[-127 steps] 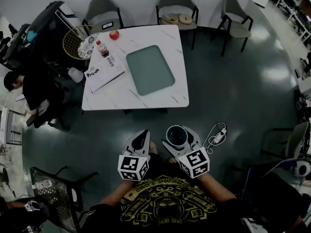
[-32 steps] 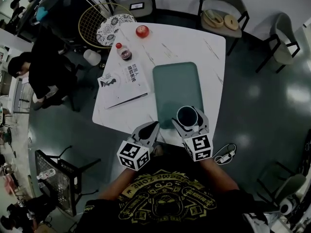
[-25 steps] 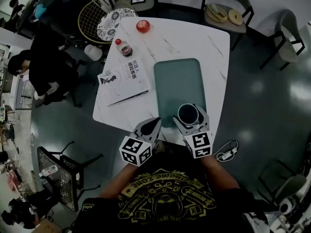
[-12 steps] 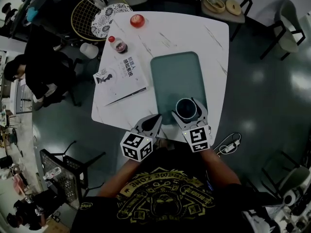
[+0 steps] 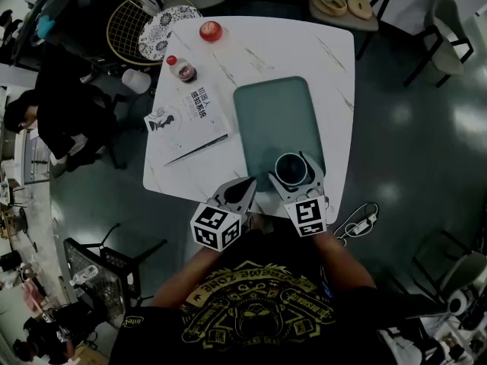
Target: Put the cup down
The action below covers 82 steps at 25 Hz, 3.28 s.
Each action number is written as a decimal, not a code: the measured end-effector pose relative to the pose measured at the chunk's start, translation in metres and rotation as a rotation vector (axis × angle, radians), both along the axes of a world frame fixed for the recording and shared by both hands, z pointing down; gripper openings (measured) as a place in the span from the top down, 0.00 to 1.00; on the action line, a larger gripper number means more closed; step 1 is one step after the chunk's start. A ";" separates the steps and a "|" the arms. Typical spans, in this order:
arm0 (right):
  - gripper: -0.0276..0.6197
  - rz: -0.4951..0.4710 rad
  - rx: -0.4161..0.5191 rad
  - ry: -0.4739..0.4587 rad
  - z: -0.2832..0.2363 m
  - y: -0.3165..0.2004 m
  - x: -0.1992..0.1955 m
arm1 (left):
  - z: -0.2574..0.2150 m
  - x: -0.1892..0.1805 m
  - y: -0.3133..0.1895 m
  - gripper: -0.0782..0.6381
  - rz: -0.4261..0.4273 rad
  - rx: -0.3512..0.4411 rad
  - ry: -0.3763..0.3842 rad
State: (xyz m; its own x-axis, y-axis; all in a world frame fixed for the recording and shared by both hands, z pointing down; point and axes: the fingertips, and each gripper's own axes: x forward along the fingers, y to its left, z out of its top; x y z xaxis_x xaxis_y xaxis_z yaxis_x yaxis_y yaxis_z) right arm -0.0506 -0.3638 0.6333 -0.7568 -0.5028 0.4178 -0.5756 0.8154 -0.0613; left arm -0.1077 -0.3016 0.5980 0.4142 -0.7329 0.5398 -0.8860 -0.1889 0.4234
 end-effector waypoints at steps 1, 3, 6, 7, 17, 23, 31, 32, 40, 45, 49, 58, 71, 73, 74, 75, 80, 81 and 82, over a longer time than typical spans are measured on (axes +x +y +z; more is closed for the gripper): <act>0.37 0.002 0.002 0.004 0.001 0.001 0.001 | 0.000 0.001 0.001 0.88 0.004 0.001 0.001; 0.37 0.004 0.001 0.011 0.003 0.003 0.002 | -0.001 0.001 0.002 0.88 0.009 0.005 0.003; 0.36 0.008 -0.013 0.021 0.006 0.006 0.005 | -0.003 0.001 0.005 0.88 0.017 0.014 0.006; 0.35 0.008 -0.019 0.024 0.007 0.007 0.005 | -0.004 0.002 0.006 0.88 0.019 0.017 0.008; 0.29 0.074 -0.059 0.055 0.008 0.022 0.021 | -0.021 0.001 0.017 0.88 0.034 0.068 0.019; 0.29 0.177 -0.020 0.028 -0.017 0.029 0.040 | -0.032 0.004 0.022 0.88 0.054 0.115 0.044; 0.31 0.261 -0.027 -0.007 -0.050 0.069 0.056 | -0.041 0.020 0.043 0.88 0.170 0.146 0.059; 0.37 0.260 -0.032 -0.015 -0.054 0.076 0.056 | -0.040 0.022 0.047 0.88 0.193 0.137 0.064; 0.68 0.252 -0.035 -0.028 -0.081 0.122 0.051 | -0.035 0.044 0.084 0.88 0.377 0.083 0.093; 0.84 0.271 -0.019 -0.027 -0.094 0.143 0.052 | -0.042 0.050 0.104 0.88 0.390 0.127 0.066; 0.94 0.280 -0.012 -0.022 -0.100 0.160 0.050 | -0.044 0.048 0.125 0.88 0.386 0.142 0.086; 0.95 0.306 -0.020 -0.001 -0.109 0.194 0.056 | -0.036 0.050 0.169 0.88 0.379 0.126 0.213; 0.95 0.351 0.016 0.004 -0.137 0.220 0.079 | -0.084 0.069 0.182 0.88 0.371 0.260 0.198; 0.95 0.347 0.022 -0.006 -0.140 0.222 0.081 | -0.089 0.069 0.182 0.88 0.344 0.279 0.185; 0.95 0.346 0.024 -0.012 -0.141 0.224 0.082 | -0.091 0.068 0.182 0.88 0.330 0.286 0.177; 0.95 0.345 0.027 -0.018 -0.142 0.225 0.084 | -0.092 0.069 0.182 0.88 0.317 0.290 0.169; 0.95 0.347 0.032 -0.055 -0.143 0.234 0.104 | -0.099 0.080 0.188 0.88 0.272 0.309 0.130; 0.95 0.349 0.032 -0.064 -0.144 0.236 0.109 | -0.101 0.084 0.191 0.88 0.267 0.311 0.122; 0.95 0.350 0.033 -0.070 -0.144 0.239 0.115 | -0.102 0.089 0.193 0.88 0.262 0.313 0.115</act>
